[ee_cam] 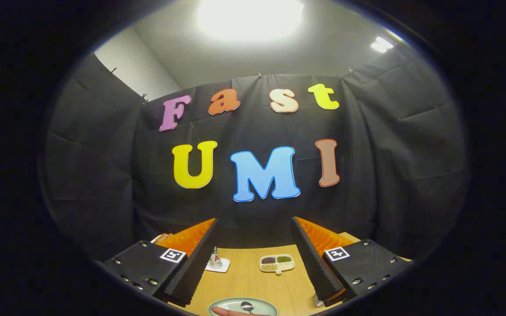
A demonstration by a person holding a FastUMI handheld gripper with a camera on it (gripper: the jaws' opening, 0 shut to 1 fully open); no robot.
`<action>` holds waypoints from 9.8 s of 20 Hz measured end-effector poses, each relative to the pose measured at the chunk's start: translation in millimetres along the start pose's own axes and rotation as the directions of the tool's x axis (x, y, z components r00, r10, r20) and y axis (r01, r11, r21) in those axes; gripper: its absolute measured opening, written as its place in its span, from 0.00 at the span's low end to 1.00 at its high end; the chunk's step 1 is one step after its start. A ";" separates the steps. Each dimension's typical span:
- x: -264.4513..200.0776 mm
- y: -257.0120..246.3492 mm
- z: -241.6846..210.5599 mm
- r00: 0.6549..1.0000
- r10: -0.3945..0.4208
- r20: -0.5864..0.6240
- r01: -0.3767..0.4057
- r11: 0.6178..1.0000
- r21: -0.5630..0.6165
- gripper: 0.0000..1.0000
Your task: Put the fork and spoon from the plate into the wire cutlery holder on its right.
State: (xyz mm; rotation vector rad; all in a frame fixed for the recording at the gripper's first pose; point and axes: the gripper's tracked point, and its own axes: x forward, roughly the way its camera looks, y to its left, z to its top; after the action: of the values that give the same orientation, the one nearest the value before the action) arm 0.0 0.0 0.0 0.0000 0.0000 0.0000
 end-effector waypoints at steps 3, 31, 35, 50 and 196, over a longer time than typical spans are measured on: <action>-0.2 -0.3 -4.2 1.000 -0.006 -0.011 0.006 1.000 -0.001 0.99; -4.2 5.4 -139.8 0.918 0.130 -0.375 -0.191 0.973 -0.129 0.99; -18.2 3.5 -204.2 0.807 0.136 -0.575 -0.275 0.948 -0.162 0.99; -66.6 -14.4 -335.5 0.452 0.036 -0.891 -0.352 0.925 -0.141 0.92; -86.9 25.1 -396.4 -0.280 -0.107 -0.954 -0.598 0.797 0.087 0.04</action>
State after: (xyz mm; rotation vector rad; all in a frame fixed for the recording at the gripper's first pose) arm -86.9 25.1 -396.4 -0.5417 1.8165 0.5239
